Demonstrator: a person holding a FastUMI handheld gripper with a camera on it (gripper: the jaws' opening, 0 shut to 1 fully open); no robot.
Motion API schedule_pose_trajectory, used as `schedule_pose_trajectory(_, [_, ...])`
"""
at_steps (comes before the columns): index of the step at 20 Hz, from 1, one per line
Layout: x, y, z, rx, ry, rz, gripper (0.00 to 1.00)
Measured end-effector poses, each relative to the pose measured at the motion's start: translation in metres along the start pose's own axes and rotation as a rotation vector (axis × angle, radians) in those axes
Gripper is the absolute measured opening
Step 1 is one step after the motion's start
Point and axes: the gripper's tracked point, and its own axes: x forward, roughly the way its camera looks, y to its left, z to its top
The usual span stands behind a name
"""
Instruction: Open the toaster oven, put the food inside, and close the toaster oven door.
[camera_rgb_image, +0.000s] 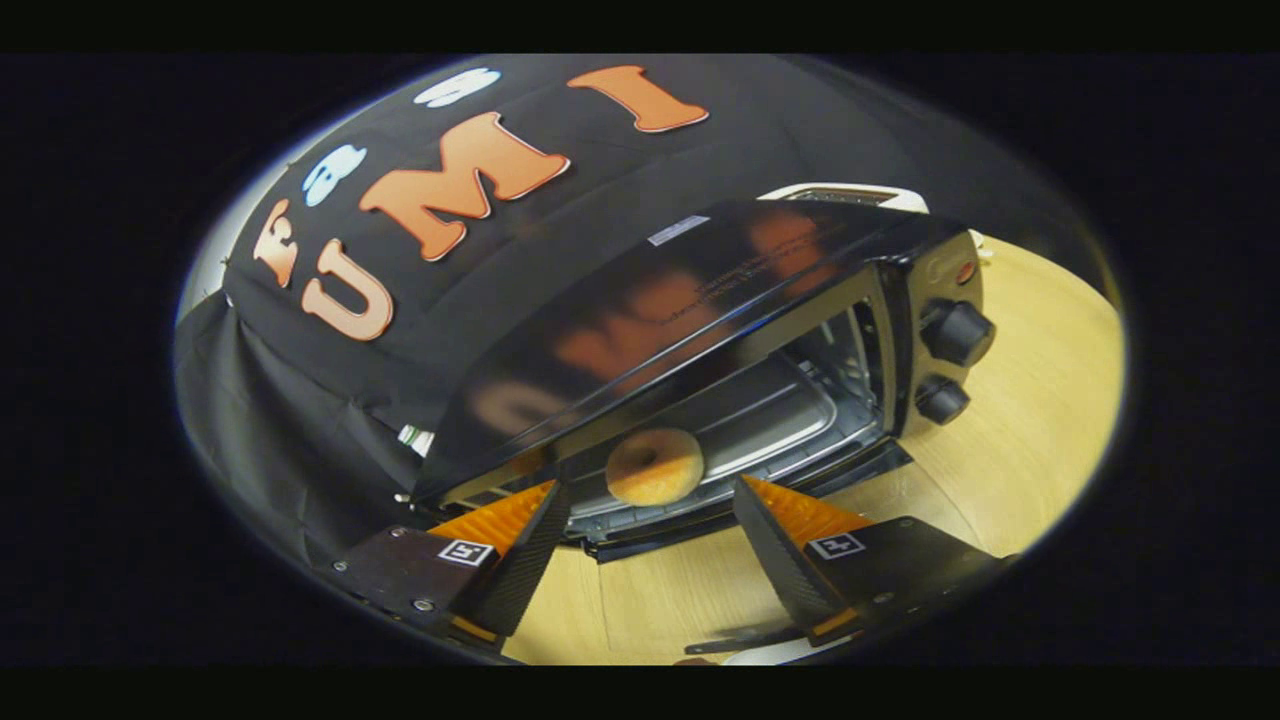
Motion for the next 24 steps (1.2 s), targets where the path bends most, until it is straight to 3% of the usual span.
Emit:
schedule_pose_trajectory(5, [-0.039, -0.024, -0.02, -0.21, -0.018, -0.08, 0.98])
schedule_pose_trajectory(14, [-0.086, -0.059, -0.08, -0.391, 0.044, -0.183, 0.99])
schedule_pose_trajectory(24, [-0.096, -0.085, -0.134, -0.404, 0.157, -0.258, 0.99])
